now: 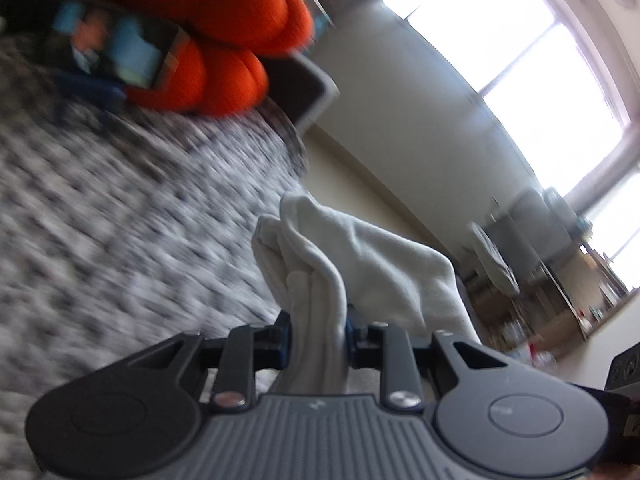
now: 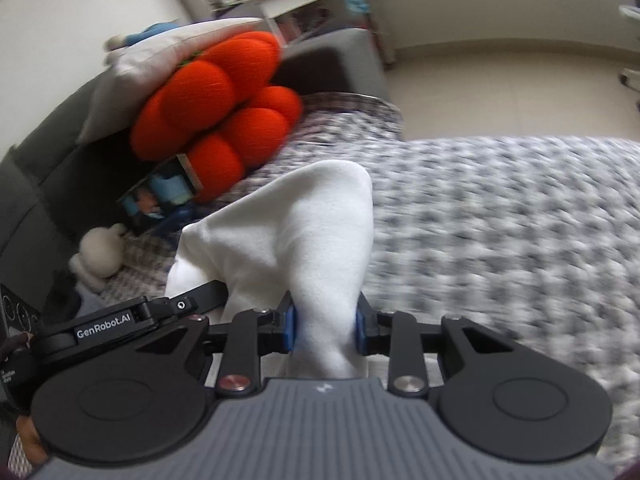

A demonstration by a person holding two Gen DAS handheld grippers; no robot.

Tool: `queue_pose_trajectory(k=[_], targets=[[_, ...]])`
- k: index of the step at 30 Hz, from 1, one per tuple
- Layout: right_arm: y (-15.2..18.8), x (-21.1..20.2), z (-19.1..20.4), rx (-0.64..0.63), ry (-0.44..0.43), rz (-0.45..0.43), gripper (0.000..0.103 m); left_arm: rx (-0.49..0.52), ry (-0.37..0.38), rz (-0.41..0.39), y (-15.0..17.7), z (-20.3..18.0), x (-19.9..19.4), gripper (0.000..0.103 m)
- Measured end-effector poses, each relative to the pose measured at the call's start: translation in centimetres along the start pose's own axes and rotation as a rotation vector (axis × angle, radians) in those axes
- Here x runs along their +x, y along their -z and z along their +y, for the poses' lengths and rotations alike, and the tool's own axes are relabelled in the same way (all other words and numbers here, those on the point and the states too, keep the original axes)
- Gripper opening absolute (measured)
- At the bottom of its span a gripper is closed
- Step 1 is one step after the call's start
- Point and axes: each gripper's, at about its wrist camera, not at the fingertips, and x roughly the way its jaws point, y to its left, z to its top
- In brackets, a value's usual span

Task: Fold clothes
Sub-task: 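Carry the white bundle with both grippers toward the clothes stack on the sofa, then lower the white bundle onto the stack and open both grippers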

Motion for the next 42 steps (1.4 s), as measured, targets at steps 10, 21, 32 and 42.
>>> queue_pose_trajectory(k=[10,21,32,42], targets=[[-0.7,5.2,13.3,-0.198,-0.236,0.056,0.031,-0.159,-0.195,-0.212,-3.9,7.0,-12.8,0.025],[0.4,10.7,28.4,-0.347,-0.531,0.121,0.031,-0.226,-0.427,-0.443,-5.9,12.6,-26.9,0.025],[0.7,15.3,37.2,-0.505,-0.62,0.196,0.031,-0.29,-0.569,-0.513,-7.3,16.7,-30.4,0.025],[0.8,19.4,39.1,-0.511,-0.646,0.285,0.031,-0.361,-0.616,-0.513,-8.3,20.3,-30.3,0.025]])
